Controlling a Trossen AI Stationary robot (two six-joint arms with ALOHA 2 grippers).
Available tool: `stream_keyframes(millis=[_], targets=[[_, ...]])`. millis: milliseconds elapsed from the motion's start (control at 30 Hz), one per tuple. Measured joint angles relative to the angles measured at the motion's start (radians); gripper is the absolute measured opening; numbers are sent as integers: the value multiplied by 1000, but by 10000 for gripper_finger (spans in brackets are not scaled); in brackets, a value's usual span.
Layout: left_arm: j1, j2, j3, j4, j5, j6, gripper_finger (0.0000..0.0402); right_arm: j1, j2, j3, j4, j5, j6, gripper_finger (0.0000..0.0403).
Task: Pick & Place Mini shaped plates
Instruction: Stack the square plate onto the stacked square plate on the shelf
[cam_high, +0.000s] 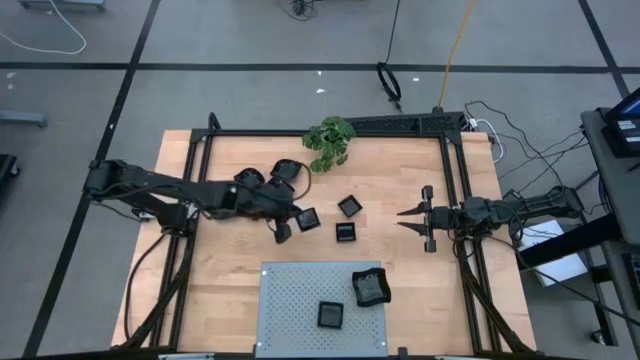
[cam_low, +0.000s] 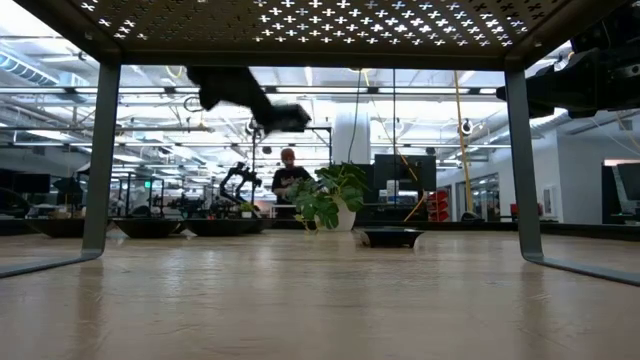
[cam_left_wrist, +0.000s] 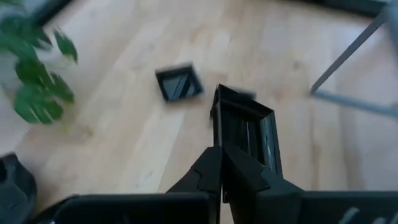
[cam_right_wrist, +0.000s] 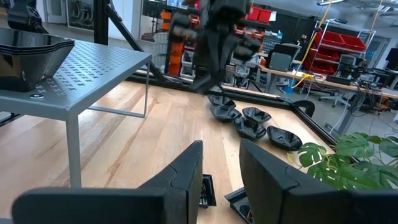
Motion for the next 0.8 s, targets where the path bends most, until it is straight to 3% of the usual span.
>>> stream_keyframes(millis=[200,500,800], targets=[[-12,-101,0,80,32,-30,7,0,0,0,0,0,0,94],[-110,-146,1,295,260,16,23,0,0,0,0,0,0,94],[-201,-134,0,330,222,37,6,0,0,0,0,0,0,94]])
